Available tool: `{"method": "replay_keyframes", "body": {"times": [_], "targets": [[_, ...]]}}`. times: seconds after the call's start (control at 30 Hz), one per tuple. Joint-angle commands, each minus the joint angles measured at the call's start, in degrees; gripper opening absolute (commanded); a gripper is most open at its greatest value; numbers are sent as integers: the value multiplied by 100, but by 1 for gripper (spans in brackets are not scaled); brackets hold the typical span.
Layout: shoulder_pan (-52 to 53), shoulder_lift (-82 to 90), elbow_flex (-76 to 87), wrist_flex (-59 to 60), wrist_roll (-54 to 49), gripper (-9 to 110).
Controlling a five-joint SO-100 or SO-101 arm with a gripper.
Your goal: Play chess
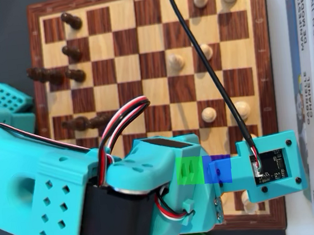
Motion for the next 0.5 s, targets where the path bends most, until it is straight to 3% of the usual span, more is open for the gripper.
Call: {"method": "replay_keyframes", "body": {"times": [0.0,0.47], "targets": [[114,9,-308,-44,-9,17],[88,-105,-255,-325,-18,17]]}}
